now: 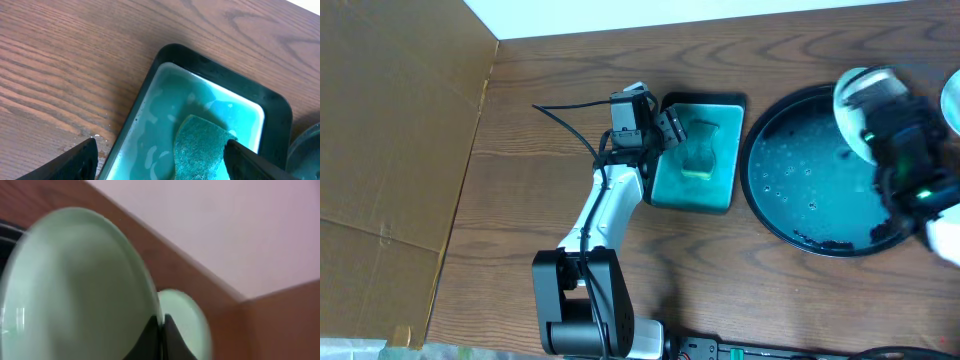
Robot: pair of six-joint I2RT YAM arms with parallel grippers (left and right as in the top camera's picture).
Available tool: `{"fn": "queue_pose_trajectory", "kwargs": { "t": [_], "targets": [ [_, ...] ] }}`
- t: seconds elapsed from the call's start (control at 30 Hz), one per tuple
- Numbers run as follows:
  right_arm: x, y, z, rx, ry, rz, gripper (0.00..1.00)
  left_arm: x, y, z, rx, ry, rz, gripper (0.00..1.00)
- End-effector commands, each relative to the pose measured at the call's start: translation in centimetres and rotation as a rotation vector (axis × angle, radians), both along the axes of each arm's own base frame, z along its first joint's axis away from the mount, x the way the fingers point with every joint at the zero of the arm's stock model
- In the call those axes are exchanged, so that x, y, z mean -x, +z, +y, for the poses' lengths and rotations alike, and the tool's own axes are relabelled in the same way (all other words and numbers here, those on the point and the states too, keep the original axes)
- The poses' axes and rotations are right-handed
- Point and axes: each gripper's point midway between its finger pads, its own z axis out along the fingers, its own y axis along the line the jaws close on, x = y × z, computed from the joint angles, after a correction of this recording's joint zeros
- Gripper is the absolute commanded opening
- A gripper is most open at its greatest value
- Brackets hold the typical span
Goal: Clean dirty plates on tray and stack at the side
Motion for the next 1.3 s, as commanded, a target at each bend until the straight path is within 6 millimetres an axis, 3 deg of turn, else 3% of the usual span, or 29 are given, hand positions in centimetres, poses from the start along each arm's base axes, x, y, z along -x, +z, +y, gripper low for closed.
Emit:
{"fn": "queue_pose_trajectory", "kwargs": {
  "t": [0.0,0.13,0.2,0.23,0.27,0.3,0.43,0.53,0.63,0.77,0.8,0.83,0.87,0.9,0.93,0.97,1.0,1.07,1.13,1.17,1.27],
  "targets": [
    [-1.2,-2.1,-0.8,-0.627,-0.019,0.092,0.01,0.0,0.2,0.2,-0.011,0.001,-0.005,0.80],
    [-2.2,-2.0,-6.2,-0.950,-0.124,0.100,0.01,0.0,0.2,0.2,-0.011,0.001,-0.005,0.81],
    [-2.2,-1.9,-10.0,-1.071,-0.173,0.090,0.02,0.0,0.2,0.2,-0.011,0.001,-0.005,0.81],
    [-2.1,-2.0,-11.5,-1.085,-0.201,0.081,0.02,0.0,0.2,0.2,-0.011,0.001,-0.005,0.80],
    [-1.8,-2.5,-14.2,-1.094,-0.268,0.064,0.02,0.0,0.2,0.2,-0.011,0.001,-0.005,0.80],
    [-1.7,-2.7,-15.3,-1.094,-0.295,0.055,0.02,0.0,0.2,0.2,-0.011,0.001,-0.005,0.80],
    [0.0,-6.3,-24.8,-1.050,-0.656,-0.049,0.01,0.0,0.2,0.2,-0.011,0.001,-0.005,0.80],
    [0.2,-8.1,-26.9,-0.999,-0.747,-0.075,0.02,0.0,0.2,0.2,-0.011,0.001,-0.005,0.80],
    [-0.7,-10.1,-28.1,-0.972,-0.779,-0.097,0.01,0.0,0.2,0.2,-0.011,0.001,-0.005,0.81],
    [-2.2,-11.8,-28.0,-0.994,-0.738,-0.107,0.02,0.0,0.2,0.2,-0.011,0.001,-0.005,0.81],
    [-2.5,-12.1,-27.8,-1.003,-0.728,-0.093,0.14,0.0,0.2,0.2,-0.012,0.001,-0.005,0.81],
    [-2.8,-12.2,-27.1,-1.001,-0.687,-0.055,0.34,0.0,0.2,0.2,-0.011,0.001,-0.005,0.81],
    [-3.0,-12.1,-26.8,-0.991,-0.663,-0.031,0.46,0.0,0.2,0.2,-0.011,0.001,-0.005,0.81],
    [-3.2,-11.9,-26.5,-0.978,-0.636,-0.002,0.50,0.0,0.2,0.2,-0.012,0.001,-0.005,0.81],
    [-3.3,-11.7,-26.2,-0.960,-0.615,0.033,0.40,0.0,0.2,0.2,-0.011,0.001,-0.005,0.81],
    [-3.2,-11.4,-26.1,-0.942,-0.616,0.066,0.36,0.0,0.2,0.2,-0.011,0.001,-0.005,0.81],
    [-2.8,-10.8,-26.0,-0.920,-0.626,0.114,0.38,0.0,0.2,0.2,-0.011,0.001,-0.005,0.81],
    [-2.1,-8.6,-25.8,-0.919,-0.638,0.143,0.73,0.0,0.2,0.2,-0.011,0.001,-0.005,0.81],
    [-1.3,-5.9,-25.4,-0.919,-0.629,0.130,0.92,0.0,0.2,0.2,-0.011,0.001,-0.005,0.81],
    [-0.8,-4.9,-25.2,-0.917,-0.628,0.122,0.97,0.0,0.2,0.2,-0.011,0.001,-0.005,0.81],
    [2.4,0.1,-24.6,-0.900,-0.657,0.068,0.99,0.0,0.2,0.2,-0.012,0.001,-0.005,0.81]
  ]
}}
